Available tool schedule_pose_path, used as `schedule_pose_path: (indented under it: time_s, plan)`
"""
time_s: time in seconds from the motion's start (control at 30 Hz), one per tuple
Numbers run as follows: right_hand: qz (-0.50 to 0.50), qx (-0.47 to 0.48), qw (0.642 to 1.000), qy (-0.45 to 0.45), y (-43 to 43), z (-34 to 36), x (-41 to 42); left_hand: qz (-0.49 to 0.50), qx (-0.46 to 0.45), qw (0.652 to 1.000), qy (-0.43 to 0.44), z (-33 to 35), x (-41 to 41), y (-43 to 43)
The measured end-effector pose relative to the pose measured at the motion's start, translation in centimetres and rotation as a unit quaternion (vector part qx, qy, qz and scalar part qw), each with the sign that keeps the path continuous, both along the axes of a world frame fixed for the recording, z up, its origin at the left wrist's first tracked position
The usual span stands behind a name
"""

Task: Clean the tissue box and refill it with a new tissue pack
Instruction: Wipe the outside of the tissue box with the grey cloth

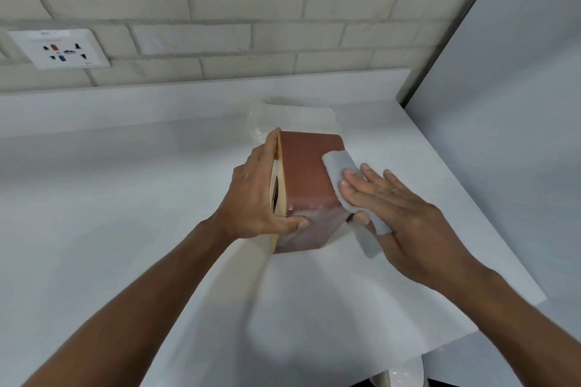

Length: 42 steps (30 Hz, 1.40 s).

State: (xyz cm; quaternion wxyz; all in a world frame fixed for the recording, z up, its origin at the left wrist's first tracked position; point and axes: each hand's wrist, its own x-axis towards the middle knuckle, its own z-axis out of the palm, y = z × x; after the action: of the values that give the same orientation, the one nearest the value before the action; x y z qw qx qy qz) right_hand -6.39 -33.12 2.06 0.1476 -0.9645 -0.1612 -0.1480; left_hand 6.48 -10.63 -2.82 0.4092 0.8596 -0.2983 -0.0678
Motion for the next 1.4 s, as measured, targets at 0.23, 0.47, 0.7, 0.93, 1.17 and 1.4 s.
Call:
schedule_pose_path:
  time_s: [0.23,0.47,0.7,0.93,1.17,1.4]
  plan:
    - [0.016,-0.068,0.997,-0.017,2.4,0.0,0.8,-0.008,0.011,1.000,-0.006,0.1,0.1,0.1]
    - [-0.033,-0.070,0.997,-0.026,2.2,0.0,0.7,-0.008,0.003,1.000,0.003,-0.1,-0.1,-0.2]
    - [-0.042,-0.090,0.995,-0.025,0.1,0.5,0.4,-0.010,0.005,1.000,-0.001,-0.1,-0.1,0.0]
    - [-0.002,-0.117,0.993,-0.019,1.8,-0.1,0.7,-0.017,-0.005,1.000,-0.012,-0.1,-0.1,0.0]
    - [-0.150,0.056,0.983,0.090,-3.7,-0.9,-0.2,-0.013,-0.009,1.000,0.007,-0.3,0.0,0.0]
    - [-0.209,0.289,0.934,-0.015,0.6,0.8,-0.3,-0.013,-0.008,1.000,0.011,-0.5,0.1,0.0]
